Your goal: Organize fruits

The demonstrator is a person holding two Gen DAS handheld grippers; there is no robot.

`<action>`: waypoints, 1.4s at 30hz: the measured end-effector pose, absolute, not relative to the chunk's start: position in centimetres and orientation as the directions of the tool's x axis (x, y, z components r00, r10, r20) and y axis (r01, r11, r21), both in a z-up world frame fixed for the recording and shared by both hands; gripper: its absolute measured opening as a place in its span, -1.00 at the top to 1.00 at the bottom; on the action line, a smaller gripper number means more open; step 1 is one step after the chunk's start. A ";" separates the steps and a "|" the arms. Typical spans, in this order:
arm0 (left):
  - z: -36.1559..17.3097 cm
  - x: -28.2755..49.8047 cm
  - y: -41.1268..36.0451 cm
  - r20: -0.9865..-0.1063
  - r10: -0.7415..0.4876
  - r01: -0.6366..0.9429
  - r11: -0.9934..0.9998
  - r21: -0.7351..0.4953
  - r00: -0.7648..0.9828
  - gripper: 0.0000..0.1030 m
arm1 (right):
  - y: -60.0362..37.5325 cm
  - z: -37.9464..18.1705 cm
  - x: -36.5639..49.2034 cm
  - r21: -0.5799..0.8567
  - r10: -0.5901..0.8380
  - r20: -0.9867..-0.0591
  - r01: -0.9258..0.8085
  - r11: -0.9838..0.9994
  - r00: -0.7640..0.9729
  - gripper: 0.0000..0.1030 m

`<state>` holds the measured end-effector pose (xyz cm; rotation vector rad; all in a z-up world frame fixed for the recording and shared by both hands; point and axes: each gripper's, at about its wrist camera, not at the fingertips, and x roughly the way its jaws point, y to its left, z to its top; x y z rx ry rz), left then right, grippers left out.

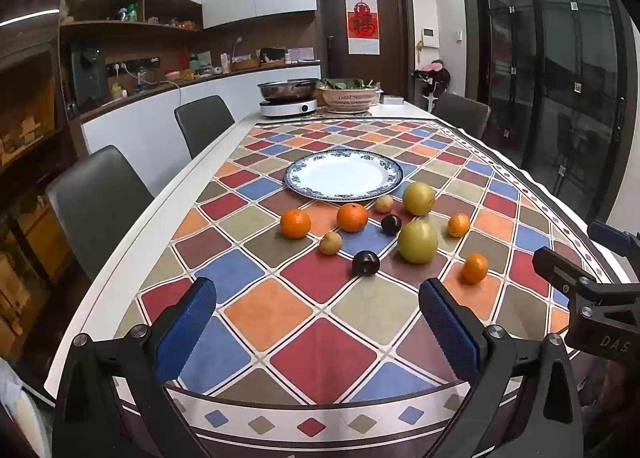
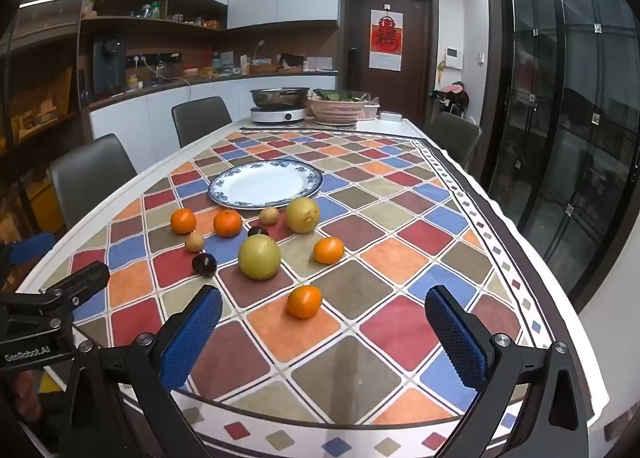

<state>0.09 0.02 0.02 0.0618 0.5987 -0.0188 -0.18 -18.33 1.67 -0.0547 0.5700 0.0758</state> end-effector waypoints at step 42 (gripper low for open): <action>0.4 -0.8 0.2 -0.540 -0.014 0.041 0.998 0.038 0.842 -1.00 | -18.3 1.8 -0.3 -0.032 0.055 -0.533 -0.086 0.996 0.845 -0.99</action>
